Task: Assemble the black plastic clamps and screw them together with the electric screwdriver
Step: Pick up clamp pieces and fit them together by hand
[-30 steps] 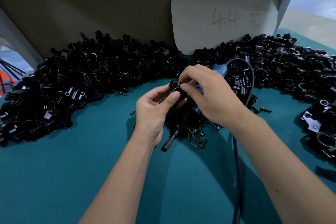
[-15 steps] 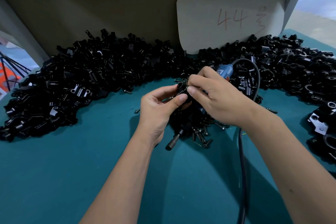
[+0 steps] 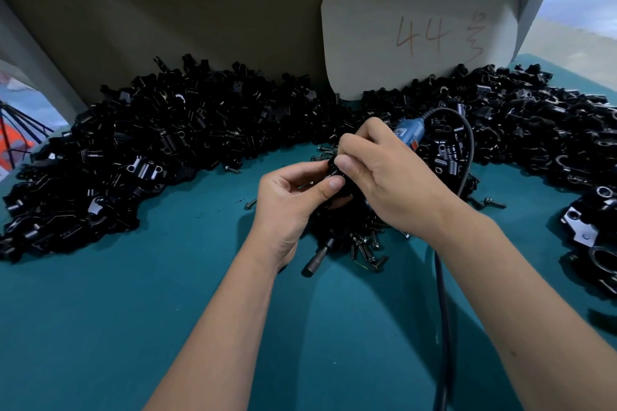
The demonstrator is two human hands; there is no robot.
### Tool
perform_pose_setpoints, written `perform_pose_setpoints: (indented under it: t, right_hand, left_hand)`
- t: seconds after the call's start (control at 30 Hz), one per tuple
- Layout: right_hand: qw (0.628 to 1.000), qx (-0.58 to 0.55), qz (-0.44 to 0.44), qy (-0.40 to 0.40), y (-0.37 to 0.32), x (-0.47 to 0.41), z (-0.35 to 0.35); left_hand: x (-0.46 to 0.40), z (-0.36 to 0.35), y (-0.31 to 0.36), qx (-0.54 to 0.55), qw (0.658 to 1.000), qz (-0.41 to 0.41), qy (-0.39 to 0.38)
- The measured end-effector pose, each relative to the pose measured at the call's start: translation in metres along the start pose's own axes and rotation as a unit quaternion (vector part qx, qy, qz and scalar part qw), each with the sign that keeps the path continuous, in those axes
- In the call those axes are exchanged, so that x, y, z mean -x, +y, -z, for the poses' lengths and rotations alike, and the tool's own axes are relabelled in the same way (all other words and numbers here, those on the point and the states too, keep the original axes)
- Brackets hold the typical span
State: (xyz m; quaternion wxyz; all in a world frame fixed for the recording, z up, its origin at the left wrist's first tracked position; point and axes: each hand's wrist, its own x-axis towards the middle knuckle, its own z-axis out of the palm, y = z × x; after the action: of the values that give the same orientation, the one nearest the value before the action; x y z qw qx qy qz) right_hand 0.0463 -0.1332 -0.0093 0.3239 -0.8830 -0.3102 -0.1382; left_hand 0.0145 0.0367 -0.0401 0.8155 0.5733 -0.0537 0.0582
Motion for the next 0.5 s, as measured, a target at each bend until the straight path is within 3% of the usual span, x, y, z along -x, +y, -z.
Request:
perform_pose_setpoints:
  t: [0.17, 0.3, 0.43, 0.5]
  right_hand:
    - [0.996, 0.022, -0.030, 0.081, -0.006, 0.000, -0.010]
    - [0.992, 0.053, -0.086, 0.072, -0.014, -0.004, -0.007]
    - [0.967, 0.078, -0.177, 0.164, -0.017, -0.002, -0.009]
    - [0.946, 0.137, -0.245, 0.161, -0.011, 0.000, -0.012]
  left_hand:
    - [0.000, -0.004, -0.001, 0.006, 1.000, 0.001, 0.007]
    - [-0.001, -0.004, -0.002, -0.011, 1.000, -0.005, 0.022]
    - [-0.003, -0.001, -0.003, 0.084, 0.992, 0.040, 0.086]
    - [-0.006, 0.003, -0.003, 0.121, 0.985, 0.071, 0.098]
